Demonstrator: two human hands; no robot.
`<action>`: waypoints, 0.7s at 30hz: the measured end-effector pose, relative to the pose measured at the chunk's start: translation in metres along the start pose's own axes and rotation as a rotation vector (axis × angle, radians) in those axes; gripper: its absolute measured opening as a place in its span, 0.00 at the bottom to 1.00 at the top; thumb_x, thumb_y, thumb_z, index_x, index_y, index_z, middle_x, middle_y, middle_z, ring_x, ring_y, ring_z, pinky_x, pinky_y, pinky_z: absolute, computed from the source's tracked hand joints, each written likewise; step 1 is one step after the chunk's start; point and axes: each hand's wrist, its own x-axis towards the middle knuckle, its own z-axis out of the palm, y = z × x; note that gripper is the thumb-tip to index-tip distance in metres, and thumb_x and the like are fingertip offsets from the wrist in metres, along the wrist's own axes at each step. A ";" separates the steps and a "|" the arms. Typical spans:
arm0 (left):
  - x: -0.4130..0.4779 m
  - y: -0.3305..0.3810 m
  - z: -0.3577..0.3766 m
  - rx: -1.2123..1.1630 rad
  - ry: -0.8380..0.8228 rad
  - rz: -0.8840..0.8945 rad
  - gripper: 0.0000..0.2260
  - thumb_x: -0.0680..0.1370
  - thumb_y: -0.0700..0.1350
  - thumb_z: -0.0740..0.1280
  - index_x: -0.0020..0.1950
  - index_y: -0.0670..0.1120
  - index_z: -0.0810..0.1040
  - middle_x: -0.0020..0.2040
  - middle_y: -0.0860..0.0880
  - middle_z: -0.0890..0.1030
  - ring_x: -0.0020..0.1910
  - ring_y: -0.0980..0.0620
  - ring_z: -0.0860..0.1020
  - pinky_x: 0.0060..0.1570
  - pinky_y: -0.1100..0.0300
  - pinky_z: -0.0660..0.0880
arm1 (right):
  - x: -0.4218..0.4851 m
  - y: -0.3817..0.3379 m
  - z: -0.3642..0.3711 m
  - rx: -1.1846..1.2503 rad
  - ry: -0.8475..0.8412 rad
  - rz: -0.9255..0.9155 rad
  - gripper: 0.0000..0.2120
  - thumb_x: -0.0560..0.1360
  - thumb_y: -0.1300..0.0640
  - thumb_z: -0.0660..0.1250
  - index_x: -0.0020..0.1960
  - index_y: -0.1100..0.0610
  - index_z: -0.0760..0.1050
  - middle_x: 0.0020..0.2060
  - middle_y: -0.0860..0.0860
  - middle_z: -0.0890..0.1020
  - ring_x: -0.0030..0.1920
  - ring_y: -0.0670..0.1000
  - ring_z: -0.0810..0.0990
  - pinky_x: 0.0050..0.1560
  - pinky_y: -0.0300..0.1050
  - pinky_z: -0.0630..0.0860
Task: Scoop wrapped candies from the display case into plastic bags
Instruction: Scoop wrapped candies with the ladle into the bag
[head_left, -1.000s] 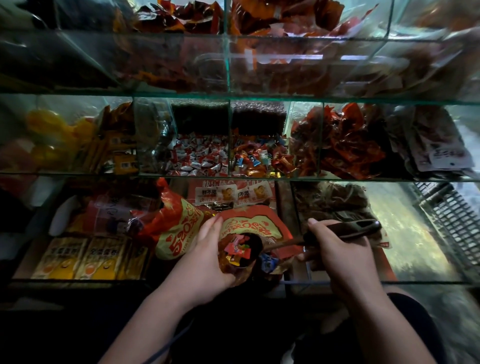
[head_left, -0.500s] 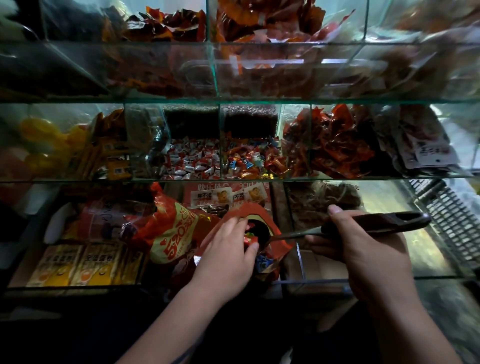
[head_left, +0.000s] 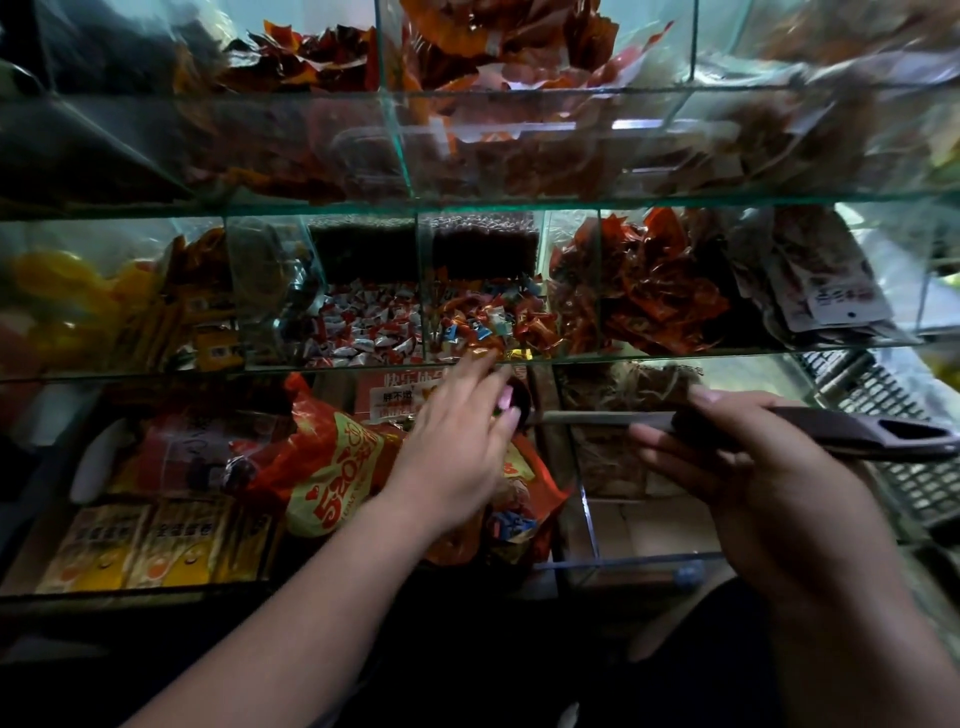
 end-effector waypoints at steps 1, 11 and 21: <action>0.013 0.003 -0.007 -0.023 0.019 0.018 0.25 0.85 0.59 0.51 0.81 0.53 0.57 0.82 0.53 0.55 0.81 0.55 0.47 0.79 0.45 0.50 | 0.005 -0.001 0.001 0.048 0.035 0.004 0.05 0.77 0.61 0.68 0.42 0.59 0.76 0.30 0.51 0.83 0.43 0.62 0.88 0.37 0.45 0.84; 0.030 -0.007 -0.022 -0.300 0.244 -0.117 0.25 0.81 0.50 0.67 0.78 0.55 0.65 0.74 0.61 0.64 0.69 0.68 0.59 0.65 0.71 0.56 | 0.078 0.026 0.029 -0.563 -0.021 -0.604 0.03 0.78 0.56 0.70 0.51 0.54 0.81 0.46 0.52 0.86 0.50 0.52 0.86 0.50 0.49 0.83; 0.015 -0.014 -0.014 -0.262 0.202 -0.159 0.23 0.81 0.48 0.67 0.76 0.52 0.69 0.76 0.57 0.66 0.68 0.66 0.61 0.67 0.68 0.57 | 0.065 0.025 0.034 -1.173 -0.261 -0.903 0.06 0.77 0.60 0.71 0.53 0.59 0.83 0.48 0.51 0.84 0.49 0.50 0.83 0.51 0.47 0.80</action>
